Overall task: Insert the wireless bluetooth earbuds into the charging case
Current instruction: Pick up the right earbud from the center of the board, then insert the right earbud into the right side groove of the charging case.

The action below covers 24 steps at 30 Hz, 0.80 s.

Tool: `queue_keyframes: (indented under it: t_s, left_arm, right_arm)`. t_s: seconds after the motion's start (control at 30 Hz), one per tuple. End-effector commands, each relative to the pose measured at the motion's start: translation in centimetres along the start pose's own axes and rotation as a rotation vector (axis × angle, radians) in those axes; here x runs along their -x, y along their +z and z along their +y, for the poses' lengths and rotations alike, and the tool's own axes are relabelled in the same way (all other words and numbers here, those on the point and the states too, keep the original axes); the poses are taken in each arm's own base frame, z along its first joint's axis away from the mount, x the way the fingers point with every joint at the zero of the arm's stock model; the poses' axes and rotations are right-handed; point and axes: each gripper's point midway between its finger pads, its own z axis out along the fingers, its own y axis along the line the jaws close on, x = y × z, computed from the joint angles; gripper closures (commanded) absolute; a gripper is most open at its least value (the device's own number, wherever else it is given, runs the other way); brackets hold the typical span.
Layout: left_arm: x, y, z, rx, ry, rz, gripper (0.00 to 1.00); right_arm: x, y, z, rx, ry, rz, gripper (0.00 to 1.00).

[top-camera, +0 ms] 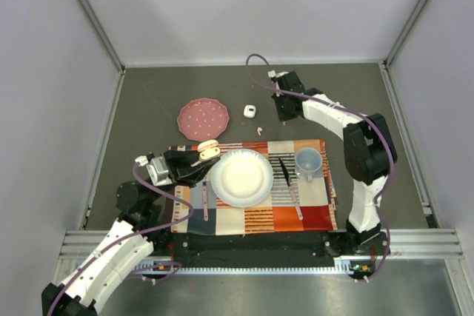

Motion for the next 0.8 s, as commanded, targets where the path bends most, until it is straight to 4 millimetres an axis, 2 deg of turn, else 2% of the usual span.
queue_keyframes:
  t_s: [0.0, 0.07, 0.1, 0.23, 0.27, 0.3, 0.33, 0.37, 0.4, 0.43, 0.47, 0.5, 0.53, 0.6, 0.63, 0.73, 0.77]
  left_arm:
    - [2.1, 0.6, 0.1, -0.004, 0.050, -0.055, 1.00]
    - [1.9, 0.6, 0.3, 0.002, 0.046, -0.051, 1.00]
    - [1.9, 0.6, 0.3, 0.003, 0.047, -0.052, 1.00]
    - [1.9, 0.6, 0.6, 0.022, 0.043, -0.058, 1.00]
    - [2.0, 0.5, 0.7, 0.031, 0.040, -0.061, 1.00]
    - [1.9, 0.5, 0.8, 0.038, 0.040, -0.065, 1.00]
    - [1.9, 0.4, 0.9, 0.045, 0.041, -0.068, 1.00]
    - [1.9, 0.4, 1.0, 0.051, 0.039, -0.070, 1.00]
    - [1.8, 0.3, 1.2, 0.067, 0.037, -0.074, 1.00]
    - [1.9, 0.3, 1.3, 0.069, 0.040, -0.079, 1.00]
    - [1.9, 0.2, 1.3, 0.072, 0.037, -0.080, 1.00]
    - [1.8, 0.2, 1.4, 0.076, 0.034, -0.082, 1.00]
    - [2.0, 0.2, 1.4, 0.079, 0.039, -0.089, 1.00]
    - [1.8, 0.2, 1.5, 0.082, 0.031, -0.089, 1.00]
    - [1.8, 0.2, 1.6, 0.086, 0.030, -0.091, 1.00]
    - [1.8, 0.2, 1.7, 0.091, 0.023, -0.102, 1.00]
    - [2.0, 0.3, 1.6, 0.089, 0.022, -0.112, 1.00]
  right_arm:
    - [4.7, -5.6, 0.9, 0.014, 0.006, -0.204, 0.95]
    - [5.2, -6.7, 1.3, 0.011, -0.001, -0.243, 0.96]
    - [5.7, -8.1, 2.1, 0.021, -0.011, -0.288, 0.96]
    - [6.8, -11.5, 3.1, 0.006, -0.015, -0.413, 0.98]
    - [6.2, -11.8, 3.4, 0.003, -0.018, -0.421, 0.98]
    - [6.8, -13.6, 4.0, 0.014, -0.016, -0.477, 0.98]
    - [7.4, -14.5, 4.2, 0.009, -0.004, -0.525, 0.98]
    - [6.6, -14.5, 4.3, 0.008, -0.001, -0.534, 0.98]
    - [6.8, -15.4, 4.7, 0.023, 0.009, -0.568, 0.98]
    - [7.8, -17.7, 5.3, 0.043, 0.031, -0.652, 0.98]
    - [6.8, -17.8, 5.4, 0.046, 0.034, -0.664, 0.98]
    - [7.0, -18.8, 5.8, 0.061, 0.041, -0.709, 0.98]
    - [7.4, -20.9, 6.1, 0.083, 0.055, -0.776, 0.98]
    - [7.3, -22.2, 6.4, 0.106, 0.084, -0.843, 0.98]
    - [7.5, -23.9, 6.6, 0.126, 0.102, -0.885, 0.98]
    - [7.2, -25.7, 6.8, 0.133, 0.132, -0.950, 0.99]
    - [7.2, -27.0, 7.0, 0.149, 0.141, -0.990, 0.99]
